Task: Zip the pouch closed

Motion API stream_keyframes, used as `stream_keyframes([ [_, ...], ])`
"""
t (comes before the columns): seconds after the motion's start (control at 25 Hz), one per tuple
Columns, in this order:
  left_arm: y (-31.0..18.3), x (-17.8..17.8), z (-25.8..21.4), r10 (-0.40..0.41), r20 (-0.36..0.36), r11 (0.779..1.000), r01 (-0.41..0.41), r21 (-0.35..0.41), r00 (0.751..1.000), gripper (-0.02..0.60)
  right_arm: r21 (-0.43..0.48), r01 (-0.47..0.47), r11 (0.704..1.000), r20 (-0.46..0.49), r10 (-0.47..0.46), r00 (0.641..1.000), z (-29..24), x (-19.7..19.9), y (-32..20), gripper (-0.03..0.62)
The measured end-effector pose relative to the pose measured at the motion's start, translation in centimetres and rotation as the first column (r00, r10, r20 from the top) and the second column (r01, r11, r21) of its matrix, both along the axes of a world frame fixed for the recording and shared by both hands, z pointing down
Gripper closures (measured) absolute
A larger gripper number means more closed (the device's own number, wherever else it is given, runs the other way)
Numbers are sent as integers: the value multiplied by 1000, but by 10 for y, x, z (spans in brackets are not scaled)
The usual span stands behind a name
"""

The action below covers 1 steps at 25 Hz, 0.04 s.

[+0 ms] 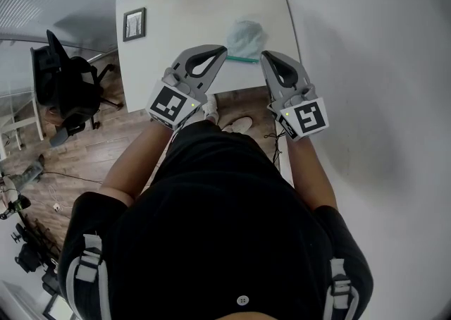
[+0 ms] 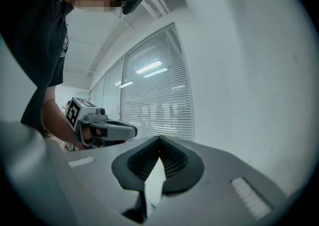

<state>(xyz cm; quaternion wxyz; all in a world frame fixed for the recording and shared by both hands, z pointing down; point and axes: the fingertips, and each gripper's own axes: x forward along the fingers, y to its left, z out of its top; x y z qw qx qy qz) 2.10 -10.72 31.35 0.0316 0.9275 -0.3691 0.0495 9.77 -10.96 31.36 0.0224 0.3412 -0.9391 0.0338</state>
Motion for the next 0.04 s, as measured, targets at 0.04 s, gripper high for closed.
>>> stream_keyframes([
  [0.04, 0, -1, 0, 1, 1, 1000, -1, -1, 1000, 574, -1, 0, 1000, 0, 0, 1000, 1, -1, 0, 585],
])
